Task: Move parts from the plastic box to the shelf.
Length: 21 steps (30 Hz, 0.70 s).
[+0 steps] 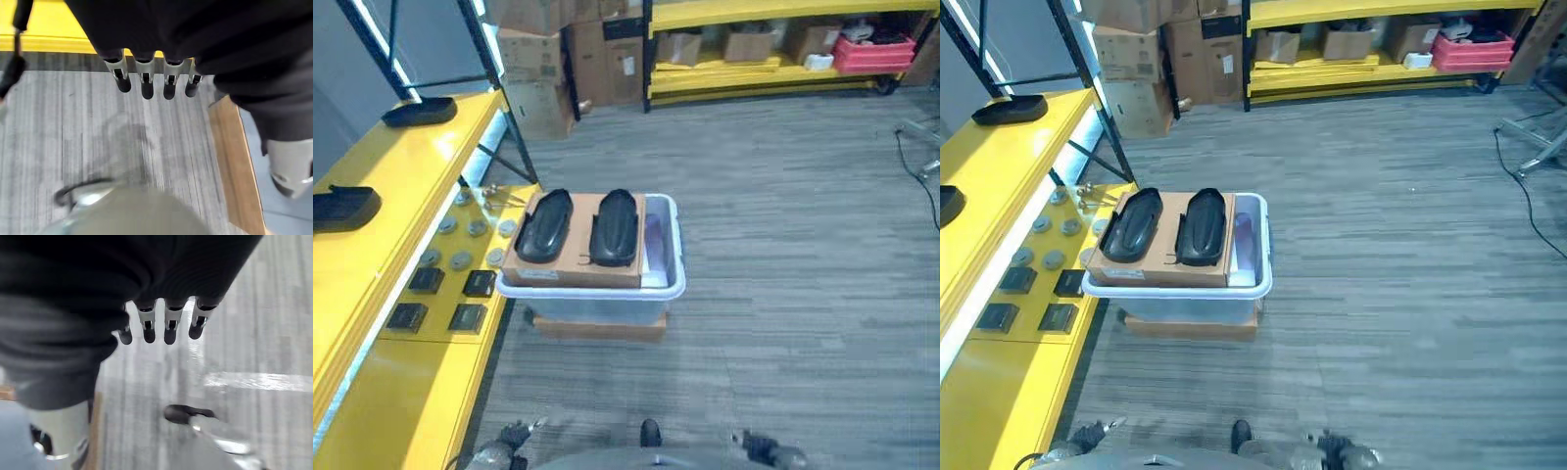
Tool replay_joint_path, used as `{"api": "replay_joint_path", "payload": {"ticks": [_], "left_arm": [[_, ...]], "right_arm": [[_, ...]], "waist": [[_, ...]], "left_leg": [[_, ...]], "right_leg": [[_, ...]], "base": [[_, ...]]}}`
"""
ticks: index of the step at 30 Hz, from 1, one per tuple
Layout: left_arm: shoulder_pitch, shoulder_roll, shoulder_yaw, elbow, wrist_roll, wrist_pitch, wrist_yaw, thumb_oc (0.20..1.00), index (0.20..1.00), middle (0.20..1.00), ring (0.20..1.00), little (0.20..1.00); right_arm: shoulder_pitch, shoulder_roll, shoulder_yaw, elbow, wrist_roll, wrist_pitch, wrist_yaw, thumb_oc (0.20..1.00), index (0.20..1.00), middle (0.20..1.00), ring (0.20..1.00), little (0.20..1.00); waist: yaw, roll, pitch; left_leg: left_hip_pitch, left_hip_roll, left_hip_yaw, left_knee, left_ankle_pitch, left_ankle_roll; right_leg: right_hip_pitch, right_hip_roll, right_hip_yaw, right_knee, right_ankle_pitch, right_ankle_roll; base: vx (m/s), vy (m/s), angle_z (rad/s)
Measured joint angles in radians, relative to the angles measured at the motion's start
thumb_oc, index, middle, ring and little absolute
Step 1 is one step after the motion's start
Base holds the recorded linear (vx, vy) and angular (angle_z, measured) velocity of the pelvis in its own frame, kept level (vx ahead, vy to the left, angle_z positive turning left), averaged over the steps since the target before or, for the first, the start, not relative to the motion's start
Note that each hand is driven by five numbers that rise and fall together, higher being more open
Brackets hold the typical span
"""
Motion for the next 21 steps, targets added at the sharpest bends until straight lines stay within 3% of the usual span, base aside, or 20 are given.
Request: {"api": "replay_joint_path", "payload": {"ticks": [2, 3, 5, 7, 8, 9, 10, 13, 16, 18, 20, 21], "left_arm": [[0.001, 0.002, -0.002, 0.000, 0.001, 0.000, 0.000, 1.000, 1.000, 1.000, 1.000, 1.000], [0.018, 0.002, 0.000, 0.001, 0.003, 0.000, 0.001, 1.000, 1.000, 1.000, 1.000, 1.000], [0.029, 0.001, 0.008, 0.002, 0.003, 0.002, 0.001, 1.000, 1.000, 1.000, 1.000, 1.000], [0.048, 0.002, 0.047, 0.003, 0.001, -0.010, 0.001, 1.000, 1.000, 1.000, 1.000, 1.000], [0.057, 0.000, 0.064, -0.001, 0.000, -0.011, 0.001, 1.000, 1.000, 1.000, 1.000, 1.000], [0.051, -0.002, 0.070, 0.000, 0.000, -0.008, 0.002, 1.000, 1.000, 1.000, 1.000, 1.000], [0.062, -0.002, 0.104, -0.001, 0.001, -0.009, 0.006, 1.000, 1.000, 1.000, 1.000, 1.000], [0.054, 0.021, 0.089, -0.017, 0.002, -0.007, 0.044, 1.000, 1.000, 1.000, 1.000, 1.000], [0.037, 0.030, 0.058, -0.057, 0.005, -0.015, 0.060, 1.000, 1.000, 1.000, 1.000, 1.000], [0.010, 0.028, 0.040, -0.092, 0.012, -0.018, 0.076, 1.000, 1.000, 1.000, 1.000, 1.000], [0.001, 0.034, -0.045, -0.170, 0.012, -0.022, 0.107, 1.000, 1.000, 1.000, 1.000, 1.000], [-0.036, 0.024, -0.081, -0.232, 0.012, -0.031, 0.118, 1.000, 1.000, 1.000, 1.000, 1.000]], "right_arm": [[-0.008, -0.021, -0.003, -0.027, 0.009, 0.001, -0.004, 1.000, 1.000, 1.000, 1.000, 1.000], [-0.012, -0.041, -0.015, -0.059, 0.028, -0.010, -0.020, 1.000, 1.000, 1.000, 1.000, 1.000], [-0.006, -0.058, -0.015, -0.071, 0.050, -0.021, -0.035, 1.000, 1.000, 1.000, 1.000, 1.000], [0.006, -0.056, -0.093, -0.137, 0.122, -0.013, -0.044, 1.000, 1.000, 1.000, 1.000, 1.000], [0.028, -0.050, -0.162, -0.195, 0.159, -0.025, -0.044, 1.000, 1.000, 1.000, 1.000, 1.000], [0.047, -0.051, -0.162, -0.259, 0.182, -0.045, -0.060, 1.000, 1.000, 1.000, 1.000, 1.000], [0.130, -0.049, -0.165, -0.497, 0.183, -0.049, -0.104, 1.000, 1.000, 1.000, 1.000, 1.000], [0.168, 0.001, -0.166, -0.742, 0.150, -0.074, -0.183, 1.000, 1.000, 1.000, 1.000, 1.000], [0.109, 0.014, -0.161, -0.780, 0.115, -0.106, -0.228, 1.000, 1.000, 1.000, 1.000, 1.000], [0.054, 0.009, -0.165, -0.786, 0.114, -0.107, -0.255, 1.000, 1.000, 1.000, 1.000, 1.000], [-0.035, -0.024, -0.142, -0.777, 0.107, -0.105, -0.306, 1.000, 1.000, 1.000, 1.000, 1.000], [-0.126, -0.073, -0.141, -0.766, 0.081, -0.106, -0.333, 1.000, 1.000, 1.000, 1.000, 1.000]], "waist": [[-0.005, 0.009, 0.006], [-0.009, 0.017, 0.012], [-0.028, 0.022, 0.011], [-0.034, 0.023, 0.009], [-0.049, 0.031, 0.007], [-0.075, 0.067, -0.001], [-0.086, 0.085, -0.001], [-0.106, 0.086, 0.005], [-0.091, 0.075, 0.006], [-0.071, 0.077, 0.013], [-0.056, 0.100, 0.026], [-0.037, 0.119, 0.069]], "left_leg": [[-0.011, 0.061, -0.014, -0.191, 0.080, -0.019], [-0.039, 0.097, -0.005, -0.208, 0.156, -0.024], [-0.039, 0.097, -0.016, -0.200, 0.212, -0.013], [-0.022, 0.080, 0.014, -0.197, 0.226, -0.001], [-0.020, 0.075, 0.029, -0.209, 0.248, 0.023], [0.005, 0.075, 0.043, -0.222, 0.251, 0.035], [0.057, 0.063, 0.068, -0.311, 0.250, 0.055], [0.082, 0.029, 0.066, -0.327, 0.214, 0.094], [0.066, -0.004, 0.059, -0.326, 0.212, 0.099], [0.028, -0.015, 0.042, -0.326, 0.226, 0.106], [-0.045, -0.013, 0.025, -0.326, 0.259, 0.105], [-0.101, -0.005, 0.013, -0.326, 0.290, 0.100]], "right_leg": [[0.017, 0.016, -0.009, -0.008, -0.012, 0.015], [0.044, 0.027, -0.013, -0.008, -0.032, 0.025], [0.080, 0.023, -0.017, -0.008, -0.046, 0.038], [0.099, 0.007, -0.018, -0.008, -0.075, 0.062], [0.102, 0.004, -0.016, -0.008, -0.085, 0.059], [0.109, 0.004, -0.006, -0.008, -0.094, 0.068], [0.113, -0.010, 0.012, -0.004, -0.105, 0.092], [0.106, -0.048, 0.028, 0.034, -0.131, 0.132], [0.084, -0.084, 0.027, 0.021, -0.148, 0.156], [0.073, -0.090, 0.014, -0.013, -0.114, 0.166], [0.010, -0.084, -0.003, -0.010, -0.090, 0.164], [-0.038, -0.076, -0.025, -0.008, -0.065, 0.161]], "base": [[0.16, 0.078, -0.13], [0.07, 0.063, -0.48], [0.14, 0.129, -0.39], [0.09, 0.092, -0.35], [0.09, 0.139, -0.41], [0.12, 0.175, -0.40], [0.11, 0.127, -0.26], [0.07, 0.071, -0.13], [-0.03, 0.010, 0.02], [-0.18, 0.018, 0.19], [-0.24, -0.002, 0.30], [-0.20, 0.001, 0.35]]}}
